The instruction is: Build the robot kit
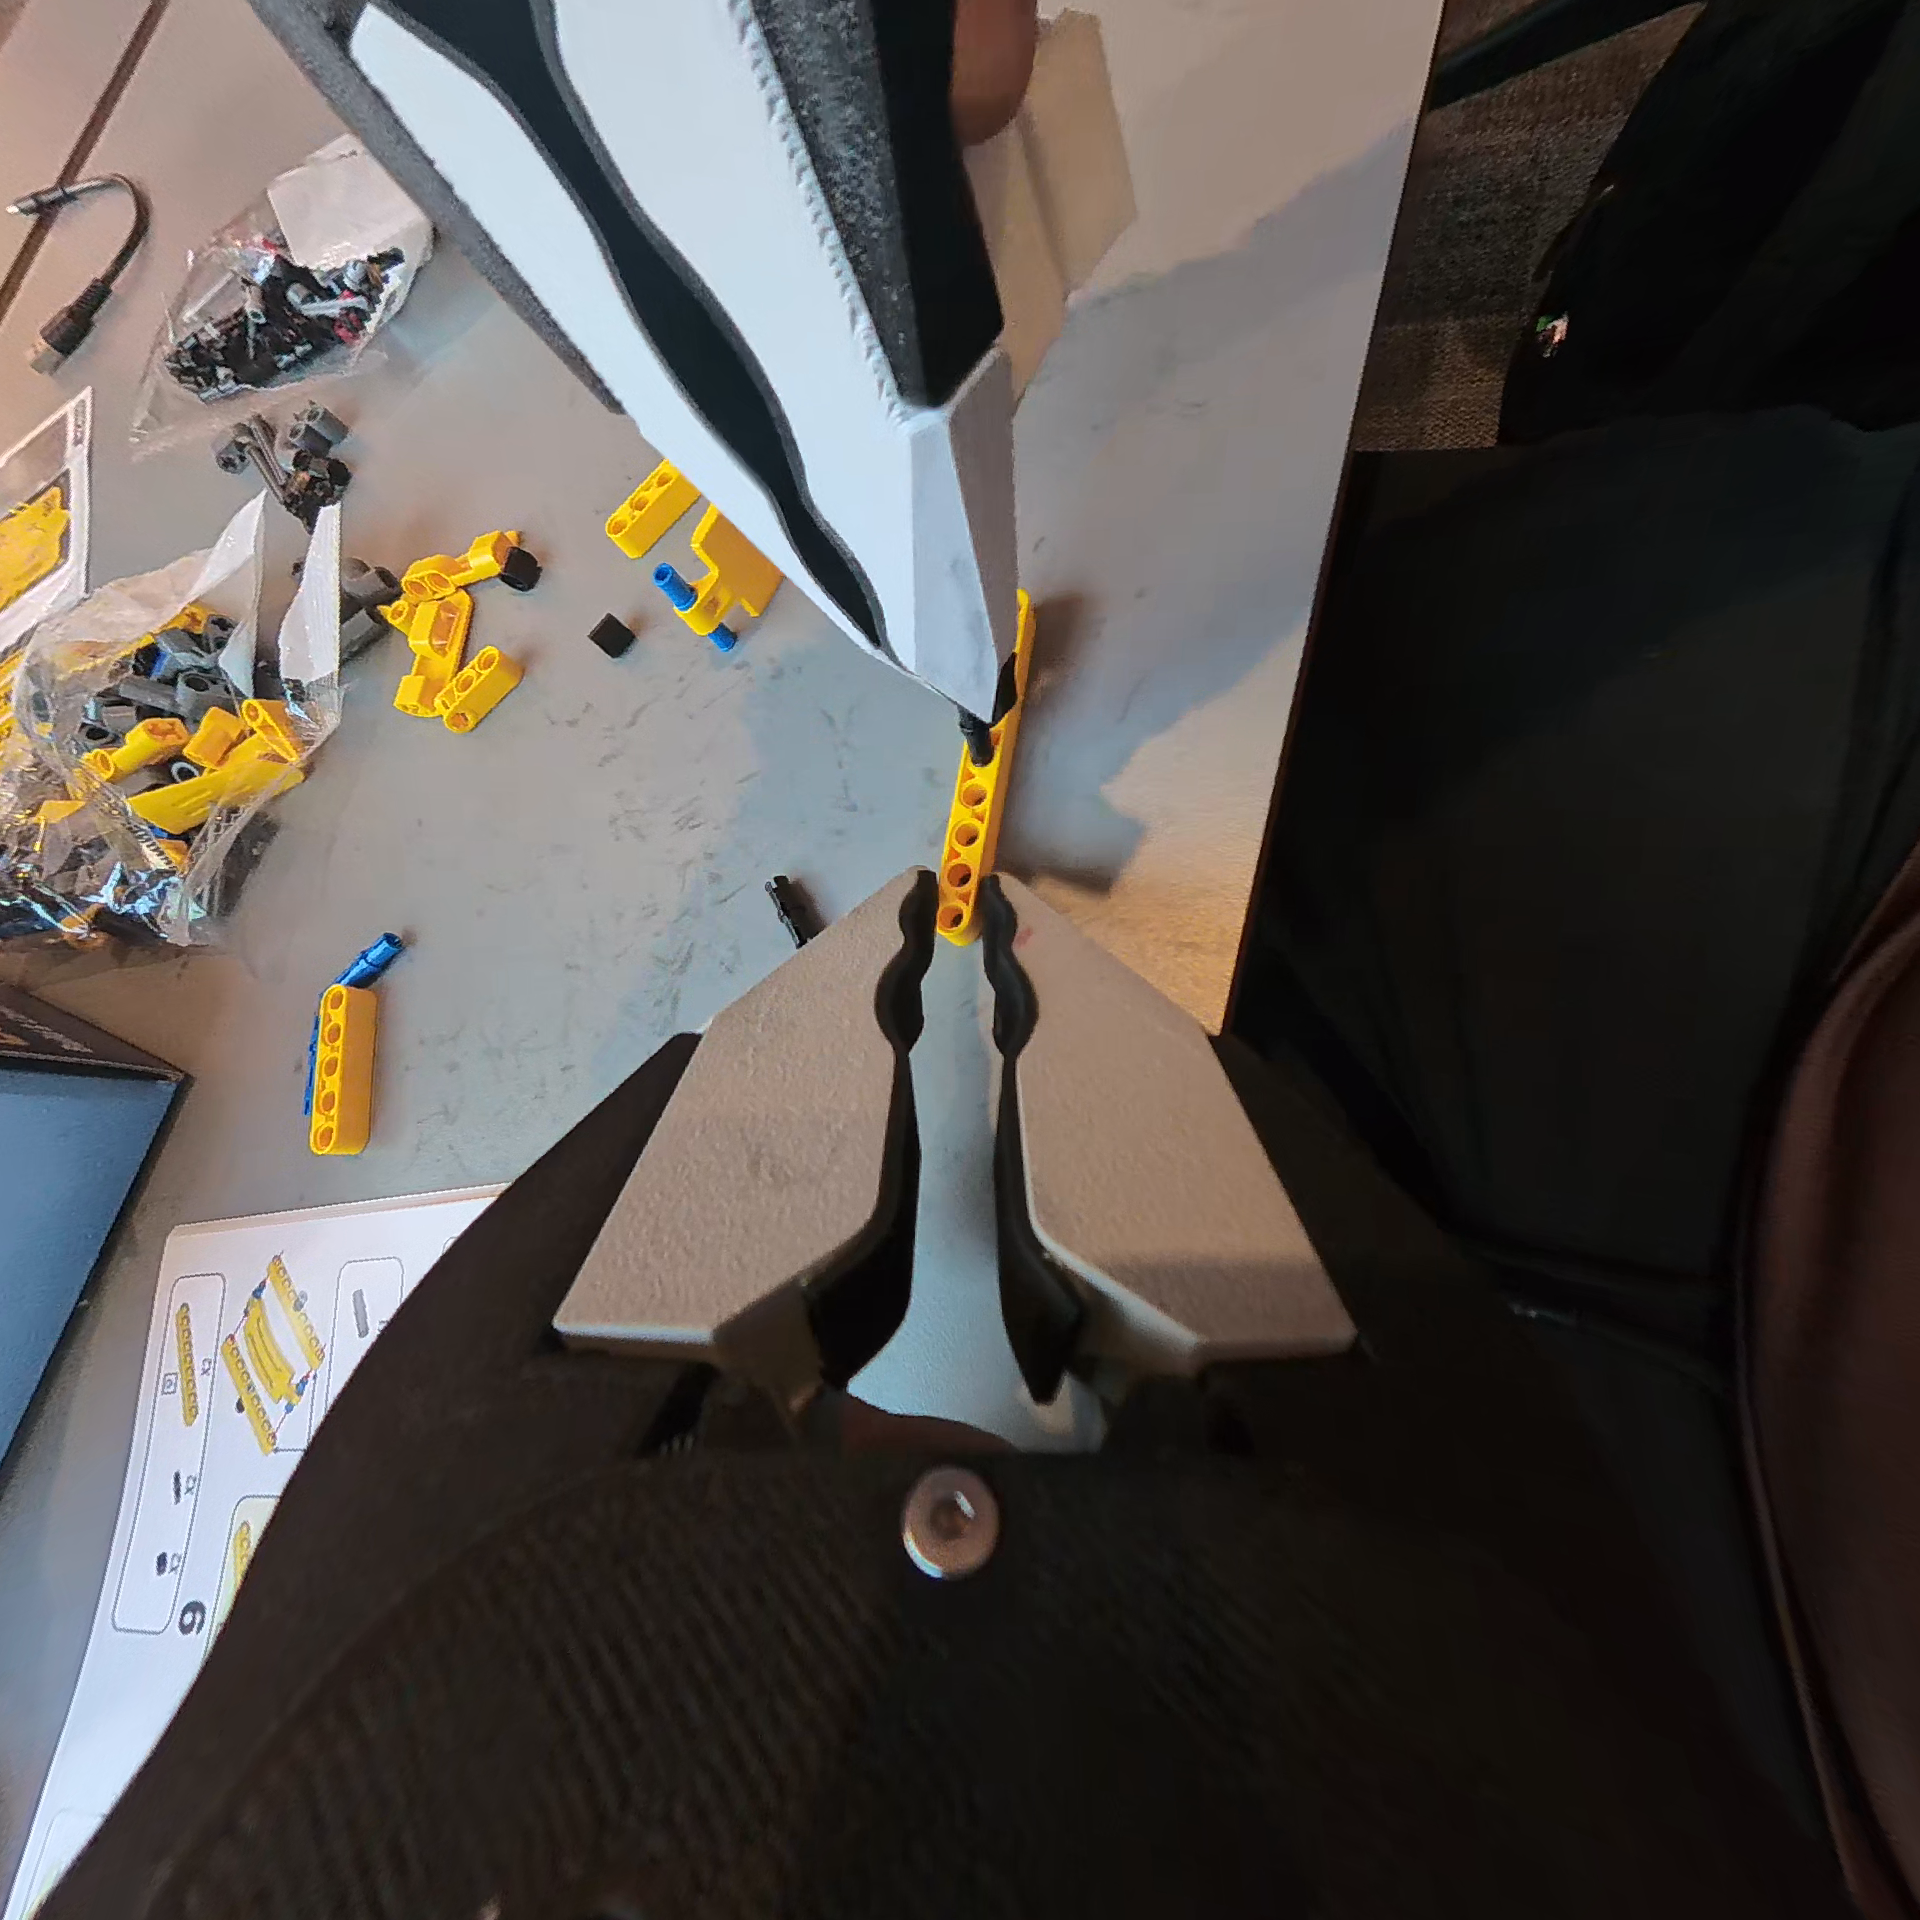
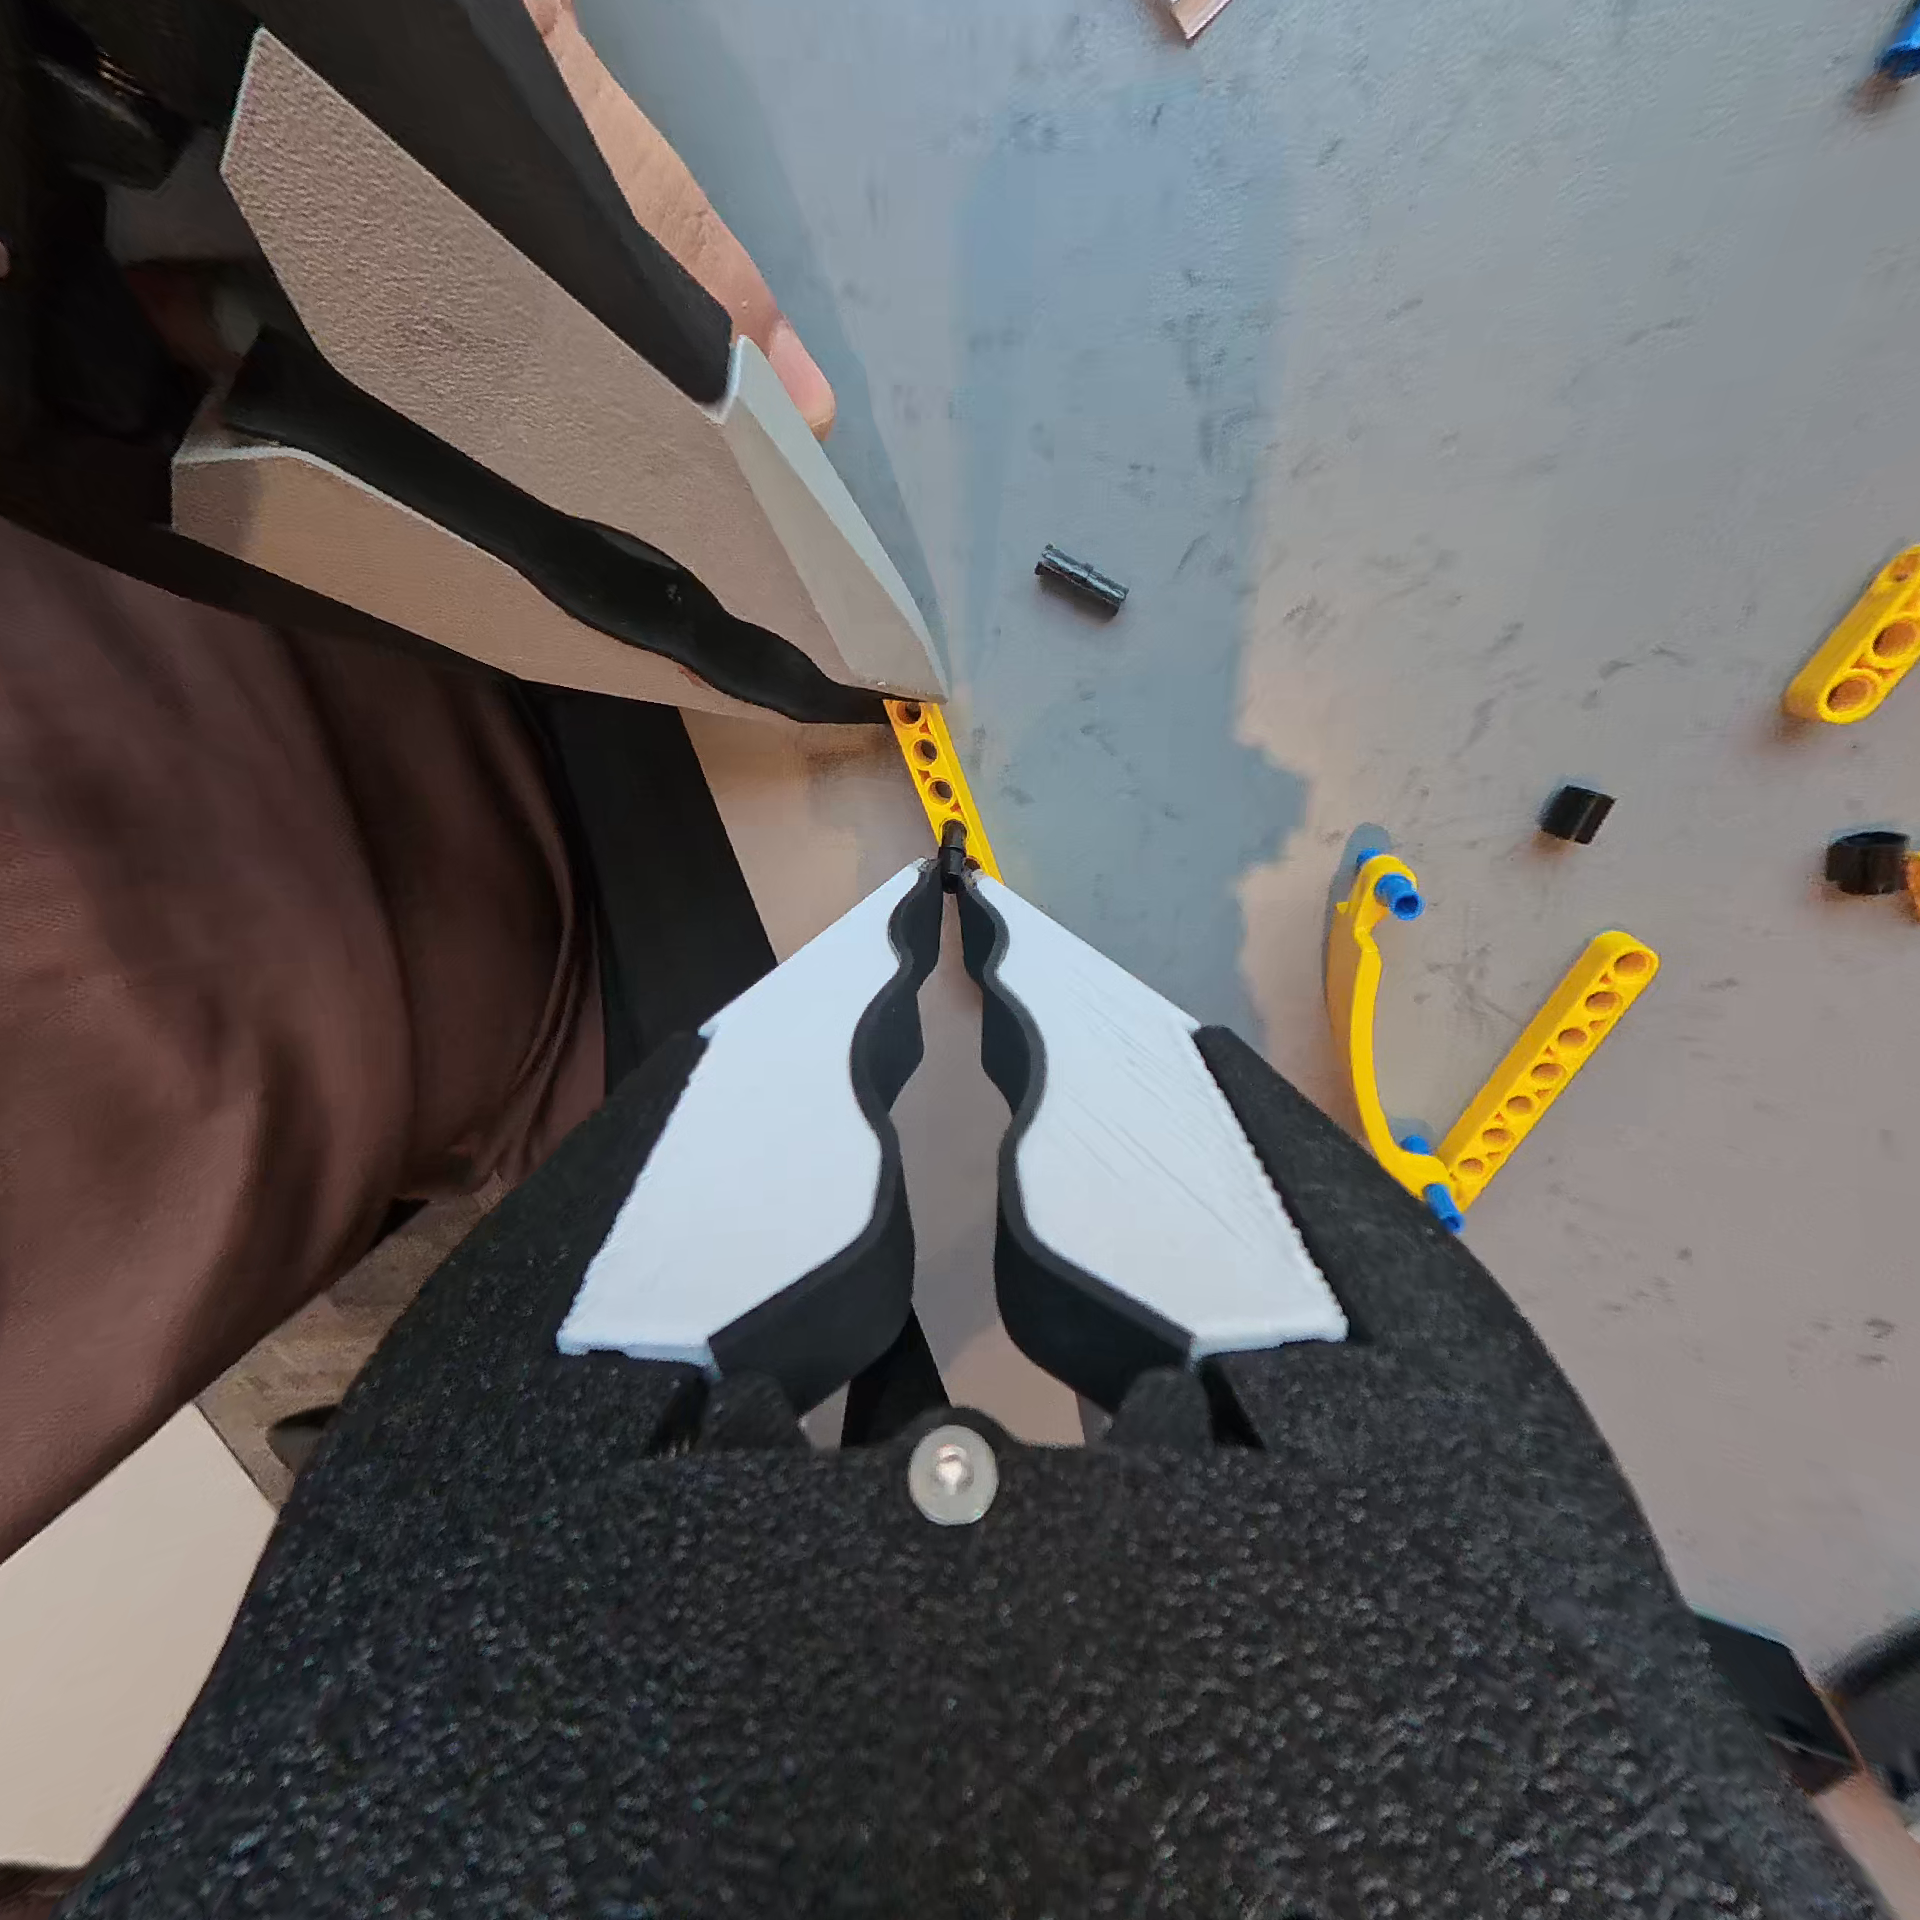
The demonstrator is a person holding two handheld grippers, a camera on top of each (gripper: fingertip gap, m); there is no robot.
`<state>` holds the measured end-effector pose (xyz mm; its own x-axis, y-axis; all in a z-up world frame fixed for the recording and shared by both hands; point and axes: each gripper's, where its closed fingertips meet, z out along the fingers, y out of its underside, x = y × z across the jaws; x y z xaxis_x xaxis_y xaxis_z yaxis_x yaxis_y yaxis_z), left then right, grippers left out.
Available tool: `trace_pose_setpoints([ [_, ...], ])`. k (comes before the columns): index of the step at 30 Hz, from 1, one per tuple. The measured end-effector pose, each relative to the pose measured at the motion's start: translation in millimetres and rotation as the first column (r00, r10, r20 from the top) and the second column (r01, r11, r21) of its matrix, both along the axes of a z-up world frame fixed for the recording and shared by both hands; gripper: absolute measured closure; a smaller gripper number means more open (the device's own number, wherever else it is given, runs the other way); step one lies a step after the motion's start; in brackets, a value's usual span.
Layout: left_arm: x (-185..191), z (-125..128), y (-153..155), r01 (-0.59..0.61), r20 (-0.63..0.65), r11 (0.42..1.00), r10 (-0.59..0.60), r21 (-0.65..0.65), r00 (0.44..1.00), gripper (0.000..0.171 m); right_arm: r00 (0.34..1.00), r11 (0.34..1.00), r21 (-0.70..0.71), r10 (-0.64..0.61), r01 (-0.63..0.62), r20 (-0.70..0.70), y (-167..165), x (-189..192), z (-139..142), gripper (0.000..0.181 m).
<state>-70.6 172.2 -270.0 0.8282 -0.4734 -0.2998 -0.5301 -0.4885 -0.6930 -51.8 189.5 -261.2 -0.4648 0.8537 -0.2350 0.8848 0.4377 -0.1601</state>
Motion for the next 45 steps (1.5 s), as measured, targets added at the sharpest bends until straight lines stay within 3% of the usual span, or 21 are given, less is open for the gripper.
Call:
trace_pose_setpoints([
  [14, 0.3, 0.0, -0.1, 0.002, -0.004, 1.0, -0.002, 0.002, 1.0, 0.166, 0.995, 0.995, 0.065, 0.067, -0.072, 0.072, -1.9, -3.0, 2.0, 0.179],
  [45, -0.3, 0.0, 0.6, -0.002, -0.012, 1.0, 0.002, 0.006, 1.0, 0.165, 0.983, 0.993, 0.044, 0.101, -0.109, 0.157, -2.2, -1.4, 2.4, 0.179],
])
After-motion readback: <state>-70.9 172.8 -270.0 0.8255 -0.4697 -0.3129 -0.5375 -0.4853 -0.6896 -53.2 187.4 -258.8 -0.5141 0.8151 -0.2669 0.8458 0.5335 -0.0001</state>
